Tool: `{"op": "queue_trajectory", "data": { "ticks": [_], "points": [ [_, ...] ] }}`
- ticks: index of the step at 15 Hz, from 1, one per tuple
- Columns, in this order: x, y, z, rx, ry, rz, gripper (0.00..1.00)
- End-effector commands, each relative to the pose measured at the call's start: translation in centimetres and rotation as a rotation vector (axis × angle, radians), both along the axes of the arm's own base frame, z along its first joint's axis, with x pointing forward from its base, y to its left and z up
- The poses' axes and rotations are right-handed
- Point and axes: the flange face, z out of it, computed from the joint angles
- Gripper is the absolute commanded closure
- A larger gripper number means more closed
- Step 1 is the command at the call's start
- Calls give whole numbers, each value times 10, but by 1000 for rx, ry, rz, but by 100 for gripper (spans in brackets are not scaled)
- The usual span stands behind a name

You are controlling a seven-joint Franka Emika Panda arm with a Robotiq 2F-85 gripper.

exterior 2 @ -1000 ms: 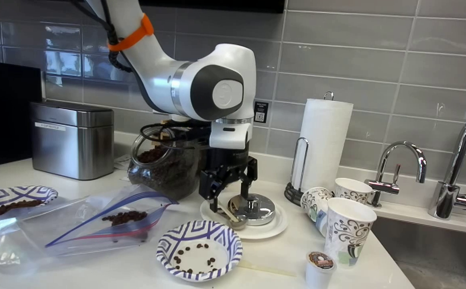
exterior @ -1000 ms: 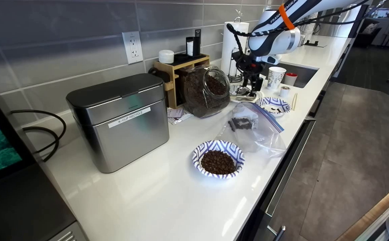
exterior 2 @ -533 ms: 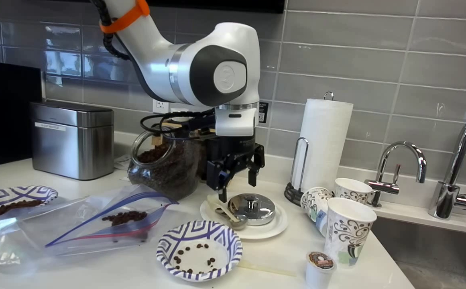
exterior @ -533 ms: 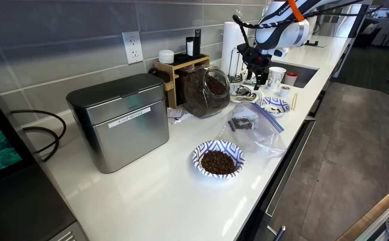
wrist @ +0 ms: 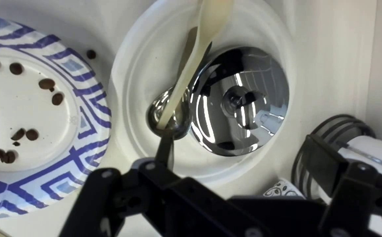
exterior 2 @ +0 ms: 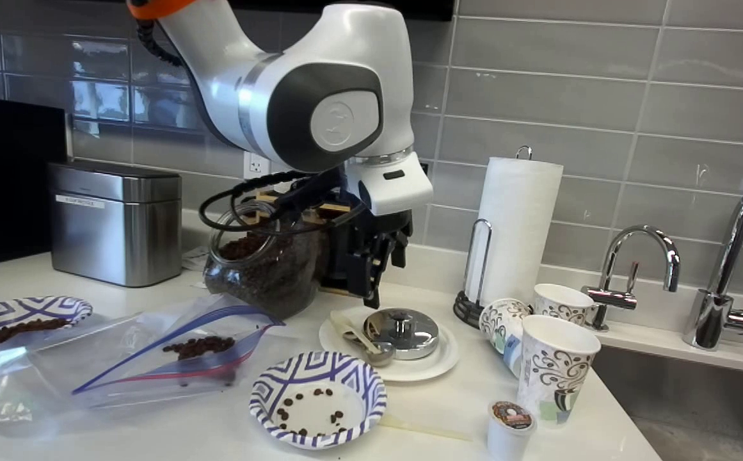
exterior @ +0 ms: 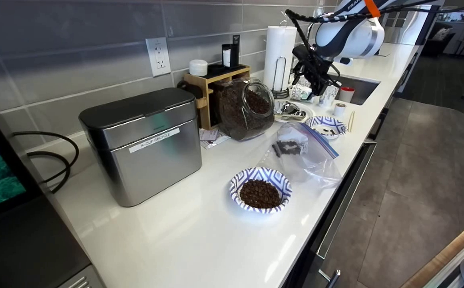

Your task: Use the white spoon to place some contents from the glass container into the black and white bowl on the right.

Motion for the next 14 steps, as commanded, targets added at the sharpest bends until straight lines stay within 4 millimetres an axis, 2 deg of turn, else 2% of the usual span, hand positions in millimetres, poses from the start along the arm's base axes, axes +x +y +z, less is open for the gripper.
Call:
{"op": "queue_trajectory", "data": {
  "ticks": [1, 5, 10, 14],
  "points": [
    [-11, 2, 22, 6, -2, 193, 0],
    [-20, -21, 34, -40, 61, 401, 0],
    [-35, -53, 37, -179, 200, 581, 0],
    [-39, -57, 46, -305, 211, 693, 0]
  ]
}}
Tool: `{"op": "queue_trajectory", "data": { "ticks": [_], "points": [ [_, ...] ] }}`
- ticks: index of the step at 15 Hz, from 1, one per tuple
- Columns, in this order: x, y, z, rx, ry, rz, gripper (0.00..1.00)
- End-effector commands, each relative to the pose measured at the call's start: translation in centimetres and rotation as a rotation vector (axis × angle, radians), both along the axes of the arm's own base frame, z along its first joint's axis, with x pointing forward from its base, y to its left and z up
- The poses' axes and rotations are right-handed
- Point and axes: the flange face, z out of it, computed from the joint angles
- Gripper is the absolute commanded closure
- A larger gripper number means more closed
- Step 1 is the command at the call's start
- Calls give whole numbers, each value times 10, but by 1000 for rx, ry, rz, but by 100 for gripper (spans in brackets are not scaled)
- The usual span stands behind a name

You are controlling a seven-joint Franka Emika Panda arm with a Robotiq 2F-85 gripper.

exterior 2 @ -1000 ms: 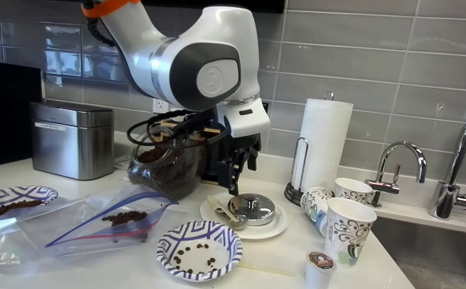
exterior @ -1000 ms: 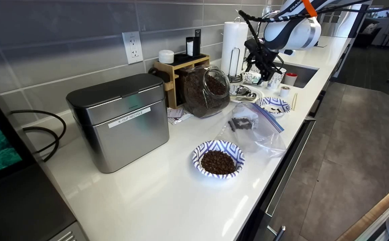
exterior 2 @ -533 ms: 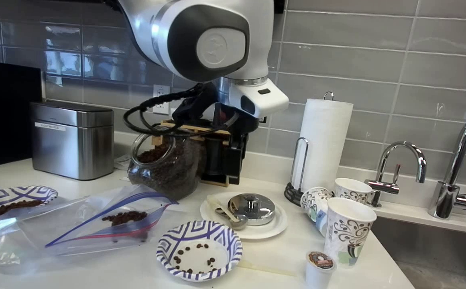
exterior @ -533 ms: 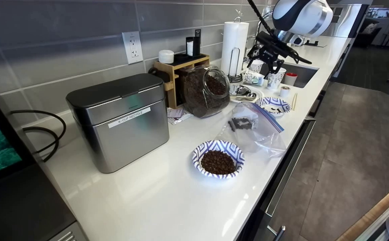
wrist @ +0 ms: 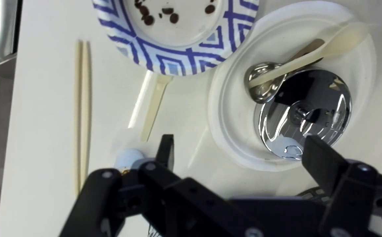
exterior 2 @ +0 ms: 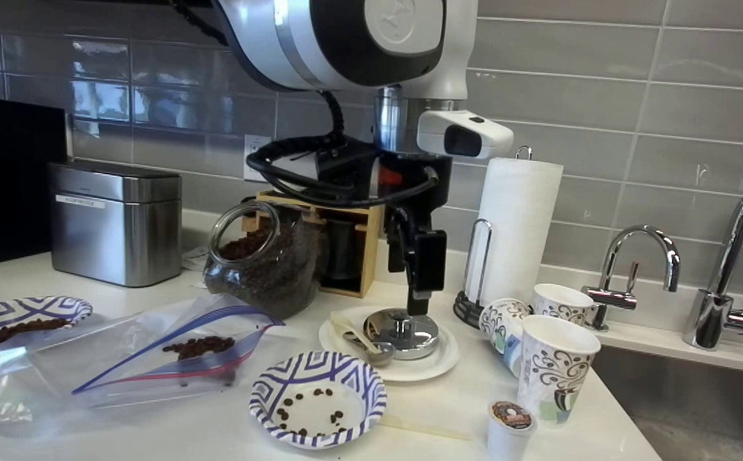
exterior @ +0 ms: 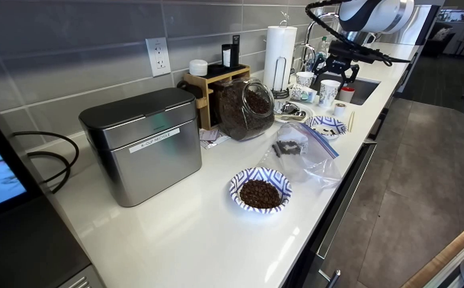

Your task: Use the white spoon to place some contents from the glass container into the black and white bowl on the right.

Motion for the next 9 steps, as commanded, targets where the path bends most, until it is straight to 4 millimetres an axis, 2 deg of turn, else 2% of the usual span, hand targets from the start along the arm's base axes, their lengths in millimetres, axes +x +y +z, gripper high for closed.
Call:
{"op": "queue_trajectory", "data": {
  "ticks": [1, 7, 9],
  "points": [
    [-7, 5, 9, -80, 7, 110, 0],
    [-6, 21, 18, -136, -9, 191, 0],
    [1, 18, 17, -116, -9, 172, 0]
  ]
}}
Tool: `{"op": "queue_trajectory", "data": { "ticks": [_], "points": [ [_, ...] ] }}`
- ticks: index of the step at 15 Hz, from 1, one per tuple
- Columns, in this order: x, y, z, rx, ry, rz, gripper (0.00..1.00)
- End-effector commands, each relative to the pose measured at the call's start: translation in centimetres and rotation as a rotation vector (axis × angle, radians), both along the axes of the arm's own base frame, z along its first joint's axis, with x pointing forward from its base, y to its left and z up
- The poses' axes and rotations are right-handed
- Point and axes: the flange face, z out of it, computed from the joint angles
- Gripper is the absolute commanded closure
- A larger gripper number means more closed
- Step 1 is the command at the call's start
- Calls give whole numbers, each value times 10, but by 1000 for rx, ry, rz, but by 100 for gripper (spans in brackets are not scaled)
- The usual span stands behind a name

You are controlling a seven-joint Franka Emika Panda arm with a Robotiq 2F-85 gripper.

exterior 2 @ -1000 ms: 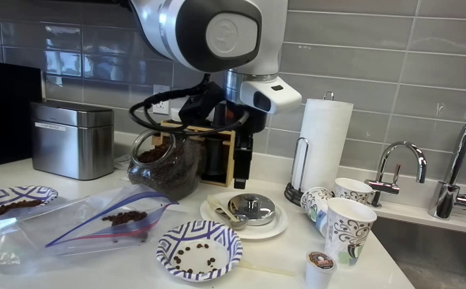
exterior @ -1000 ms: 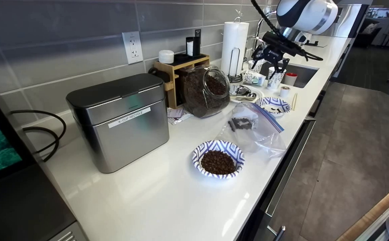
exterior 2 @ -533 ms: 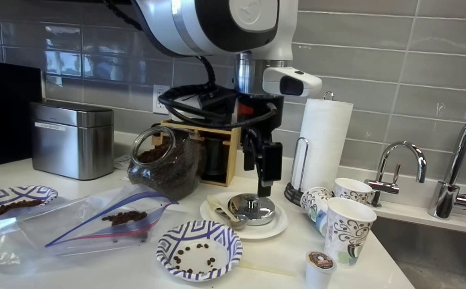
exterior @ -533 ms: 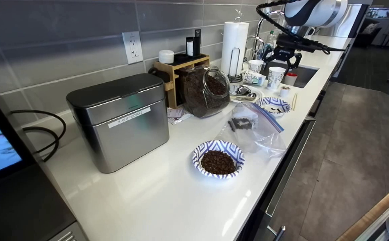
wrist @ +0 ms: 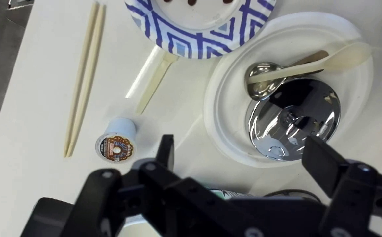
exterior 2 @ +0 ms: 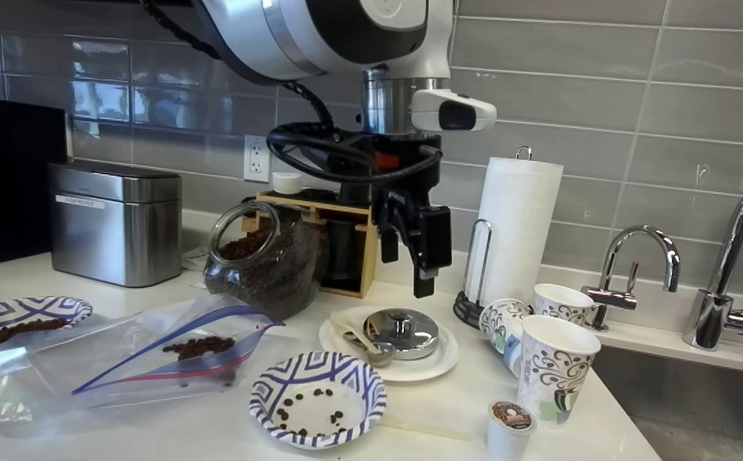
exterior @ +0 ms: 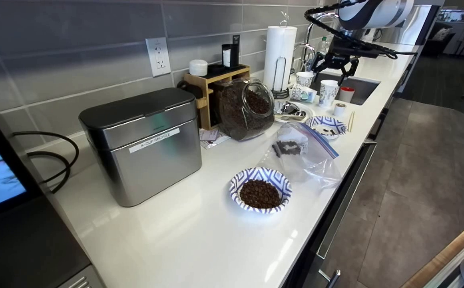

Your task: Use the white spoon to place some contents from the glass container into the black and white bowl on the right.

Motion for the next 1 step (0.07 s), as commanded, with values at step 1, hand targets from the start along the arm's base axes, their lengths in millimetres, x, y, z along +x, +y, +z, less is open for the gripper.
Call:
{"op": "queue_trajectory", "data": {
  "ticks": [1],
  "points": [
    [0, 1, 1, -1, 0, 4, 0]
  ]
}}
